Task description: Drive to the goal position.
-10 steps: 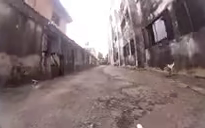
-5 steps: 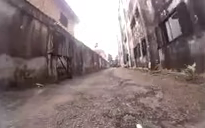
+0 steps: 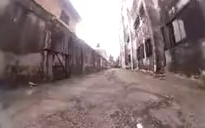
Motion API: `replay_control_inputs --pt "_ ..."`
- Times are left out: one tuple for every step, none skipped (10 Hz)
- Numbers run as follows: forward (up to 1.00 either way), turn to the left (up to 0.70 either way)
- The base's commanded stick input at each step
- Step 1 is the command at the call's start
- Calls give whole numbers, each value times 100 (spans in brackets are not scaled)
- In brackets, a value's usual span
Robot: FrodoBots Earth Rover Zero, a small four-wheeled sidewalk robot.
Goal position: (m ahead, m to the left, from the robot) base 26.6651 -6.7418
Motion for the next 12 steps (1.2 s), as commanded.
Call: replay_control_inputs --pt "68 0" --pt "68 0" --pt "68 0" --pt "67 0" --pt "66 0" --pt "66 0" --pt "72 0" --pt "73 0" --pt "73 -31" --pt "72 -36" --pt "71 -15" --pt "71 0"
